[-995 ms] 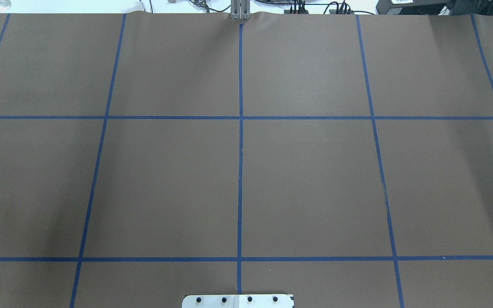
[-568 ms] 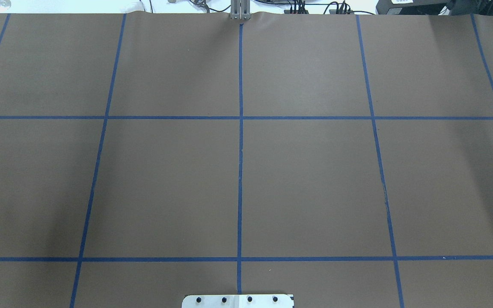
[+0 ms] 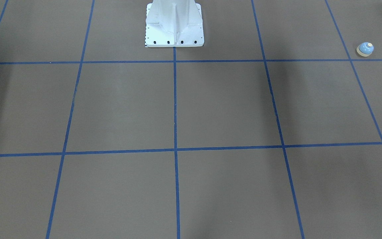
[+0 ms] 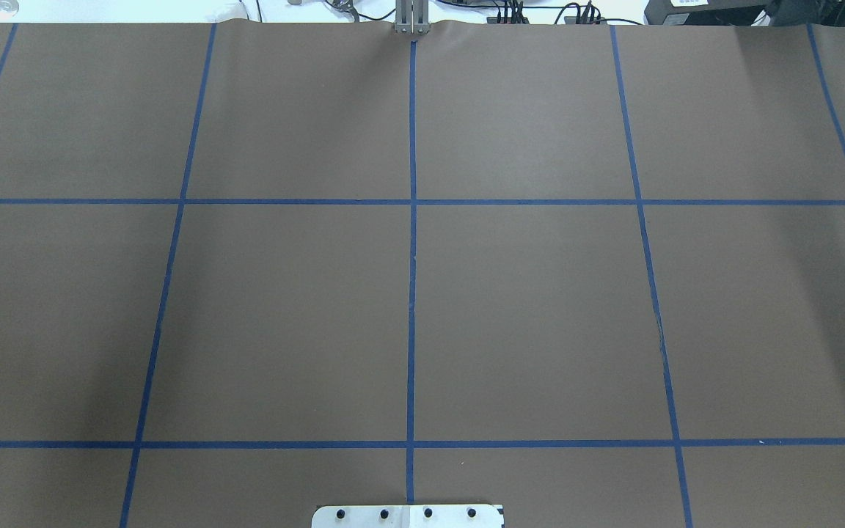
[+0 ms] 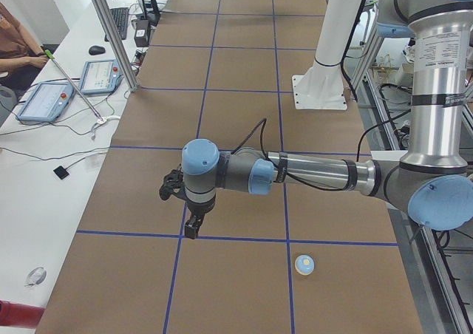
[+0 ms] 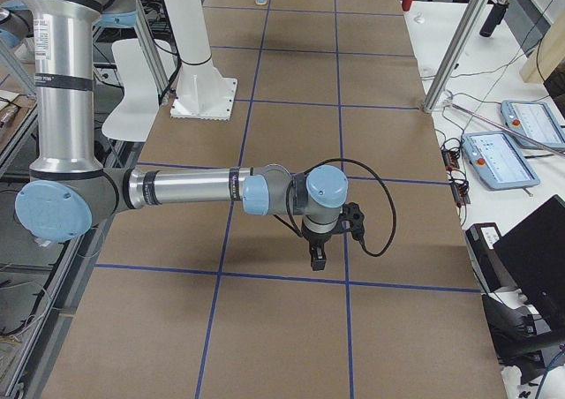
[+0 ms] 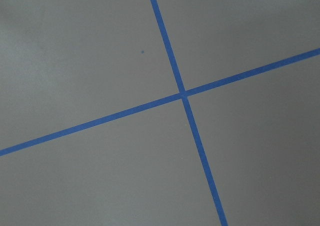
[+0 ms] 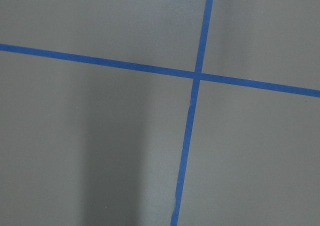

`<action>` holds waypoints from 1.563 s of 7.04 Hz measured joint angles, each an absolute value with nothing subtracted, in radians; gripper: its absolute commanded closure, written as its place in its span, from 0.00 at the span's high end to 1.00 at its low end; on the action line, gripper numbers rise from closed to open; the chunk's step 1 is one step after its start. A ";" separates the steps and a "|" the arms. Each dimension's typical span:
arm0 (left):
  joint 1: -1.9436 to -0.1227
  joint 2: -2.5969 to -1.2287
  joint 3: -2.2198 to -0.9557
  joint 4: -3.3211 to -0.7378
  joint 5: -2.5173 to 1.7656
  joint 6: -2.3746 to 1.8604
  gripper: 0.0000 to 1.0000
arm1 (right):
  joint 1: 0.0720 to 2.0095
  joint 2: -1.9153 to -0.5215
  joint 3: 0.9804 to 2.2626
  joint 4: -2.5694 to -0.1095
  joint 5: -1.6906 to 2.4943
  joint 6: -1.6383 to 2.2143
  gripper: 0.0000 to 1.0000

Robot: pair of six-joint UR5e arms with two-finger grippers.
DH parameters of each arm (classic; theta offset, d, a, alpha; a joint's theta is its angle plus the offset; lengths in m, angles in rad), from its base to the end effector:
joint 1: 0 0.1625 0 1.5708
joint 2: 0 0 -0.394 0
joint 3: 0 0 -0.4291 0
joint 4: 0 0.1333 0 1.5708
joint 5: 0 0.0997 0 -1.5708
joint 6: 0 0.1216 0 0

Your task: Place and press bell with both arms

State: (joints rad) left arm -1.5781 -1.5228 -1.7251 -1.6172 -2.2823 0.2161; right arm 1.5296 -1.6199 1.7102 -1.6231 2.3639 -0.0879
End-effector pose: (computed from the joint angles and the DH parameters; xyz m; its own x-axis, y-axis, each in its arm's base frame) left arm -0.0577 -0.5199 0.5864 0.7420 0.3035 -0.5977 -0.1555 0.9452 0.2870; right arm 0.0256 -0.5124 0.5988 0.6936 -0.1434 0.7059 0.1024 0.9897 0.1003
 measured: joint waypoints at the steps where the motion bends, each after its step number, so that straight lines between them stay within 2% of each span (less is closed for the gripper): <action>1: -1.575 -1.521 -1.760 -1.583 -2.282 0.206 1.00 | 1.530 -1.620 1.715 -1.623 2.364 -0.088 1.00; 3: -1.530 -1.496 -1.852 -1.492 -2.279 0.033 1.00 | 1.531 -1.620 1.719 -1.622 2.365 -0.089 1.00; 6: -1.365 -1.326 -2.105 -1.463 -2.175 -0.455 1.00 | 1.531 -1.622 1.720 -1.621 2.365 -0.089 1.00; 8: -1.292 -1.264 -2.171 -1.463 -2.109 -0.738 1.00 | 1.531 -1.628 1.725 -1.622 2.365 -0.089 1.00; 11: -1.068 -1.180 -2.216 -1.462 -1.894 -1.178 1.00 | 1.532 -1.642 1.747 -1.623 2.366 -0.089 1.00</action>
